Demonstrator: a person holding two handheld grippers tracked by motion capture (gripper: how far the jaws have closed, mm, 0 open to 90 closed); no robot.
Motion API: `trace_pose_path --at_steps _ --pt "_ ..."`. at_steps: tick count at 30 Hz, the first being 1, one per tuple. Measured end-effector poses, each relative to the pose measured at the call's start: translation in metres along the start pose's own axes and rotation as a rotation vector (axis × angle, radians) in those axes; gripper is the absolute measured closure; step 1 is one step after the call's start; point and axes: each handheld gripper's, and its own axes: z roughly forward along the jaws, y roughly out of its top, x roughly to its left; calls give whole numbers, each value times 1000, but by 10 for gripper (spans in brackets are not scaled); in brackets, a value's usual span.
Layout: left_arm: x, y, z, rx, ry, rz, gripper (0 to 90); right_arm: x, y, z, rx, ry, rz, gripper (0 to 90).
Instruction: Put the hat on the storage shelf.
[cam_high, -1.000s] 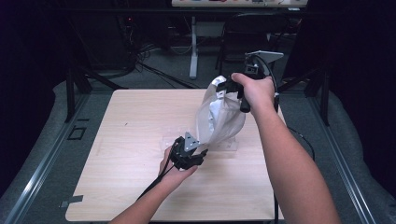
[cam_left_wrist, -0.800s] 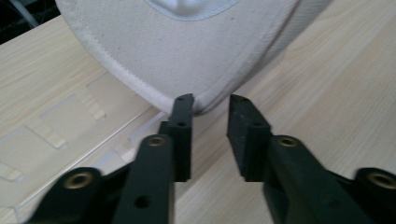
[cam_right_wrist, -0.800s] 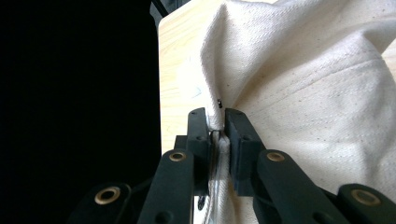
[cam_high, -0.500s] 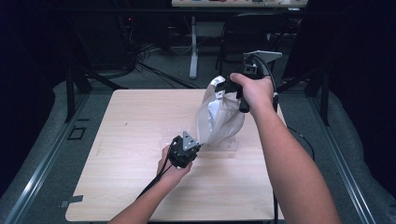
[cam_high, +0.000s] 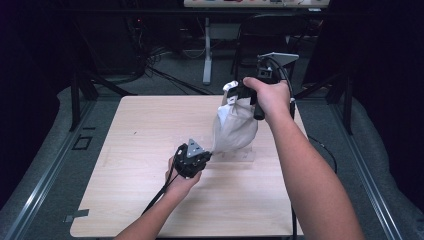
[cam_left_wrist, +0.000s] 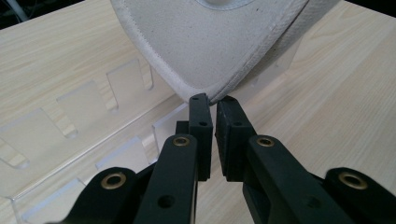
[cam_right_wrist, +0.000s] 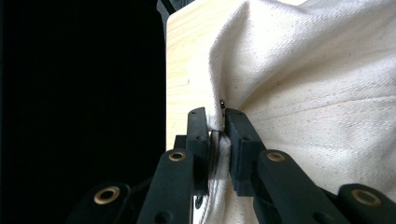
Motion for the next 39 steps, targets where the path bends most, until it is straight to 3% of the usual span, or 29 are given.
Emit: trace_pose_path --at_steps 2,4,11,19,23,25,28,34,37,39 --pt "1 -1 0 -3 -5 -13 857 1 0 2 3 0 0 809" --pt "2 -2 1 -7 -20 -54 857 3 -1 4 4 5 -5 809" --pt "1 -7 1 -17 -27 -109 860 9 -4 13 18 12 -28 809" --pt "1 -12 3 -14 -27 -134 870 10 -4 19 42 10 -39 808" --pt "6 -19 7 8 -42 -202 900 10 -6 23 58 13 -46 807" --pt "4 -21 7 14 -21 -150 900 9 -6 25 64 11 -46 807" --pt "1 -20 4 -10 -1 -116 900 8 -6 25 65 12 -45 807" --pt "-8 -8 -3 -59 26 -29 617 10 -5 23 54 10 -49 807" --pt "-13 0 -2 -62 30 0 541 10 -5 24 54 10 -49 807" --pt "-15 5 2 -44 44 7 565 11 -5 25 56 11 -50 807"
